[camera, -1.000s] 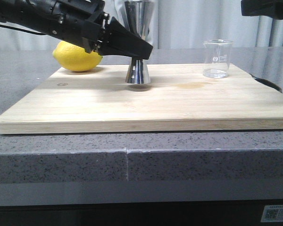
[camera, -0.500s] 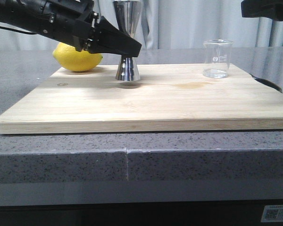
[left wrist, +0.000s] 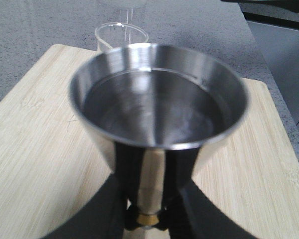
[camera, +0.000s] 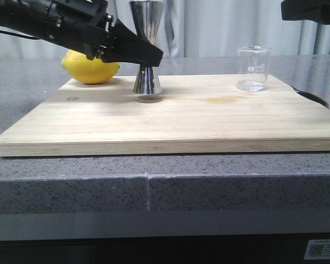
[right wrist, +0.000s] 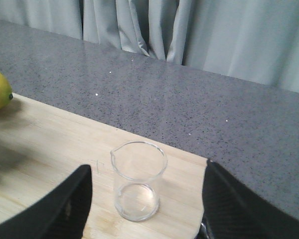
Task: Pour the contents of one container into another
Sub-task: 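Lower the filled jigger onto the board with the left gripper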
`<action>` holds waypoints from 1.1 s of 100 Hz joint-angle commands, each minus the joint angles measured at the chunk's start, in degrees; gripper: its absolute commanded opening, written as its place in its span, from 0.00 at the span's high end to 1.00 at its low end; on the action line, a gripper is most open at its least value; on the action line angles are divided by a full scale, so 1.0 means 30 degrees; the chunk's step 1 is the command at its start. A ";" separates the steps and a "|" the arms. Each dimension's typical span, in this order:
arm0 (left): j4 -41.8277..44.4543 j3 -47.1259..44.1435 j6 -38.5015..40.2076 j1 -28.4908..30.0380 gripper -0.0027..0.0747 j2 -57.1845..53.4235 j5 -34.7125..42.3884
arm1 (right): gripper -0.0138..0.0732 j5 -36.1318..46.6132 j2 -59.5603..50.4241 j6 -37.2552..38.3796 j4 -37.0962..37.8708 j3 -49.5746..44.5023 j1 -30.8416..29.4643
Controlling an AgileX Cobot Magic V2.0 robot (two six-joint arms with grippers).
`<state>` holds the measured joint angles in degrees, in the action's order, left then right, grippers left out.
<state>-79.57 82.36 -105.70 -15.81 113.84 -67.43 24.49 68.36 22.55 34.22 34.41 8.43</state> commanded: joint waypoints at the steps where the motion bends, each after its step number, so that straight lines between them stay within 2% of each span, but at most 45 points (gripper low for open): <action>1: -0.1721 0.0548 -0.0147 0.0090 0.98 -0.0959 -0.1761 | 0.35 0.1256 -0.0552 0.0000 -0.0128 0.0497 -0.0085; 110: -0.1754 0.0548 -0.0891 0.0090 0.98 -0.0959 -0.1761 | 0.35 0.1256 -0.0552 0.0000 -0.0128 0.0497 -0.0085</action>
<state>-79.57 82.36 -108.14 -15.81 113.84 -67.43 24.49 68.36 22.62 34.27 34.41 8.43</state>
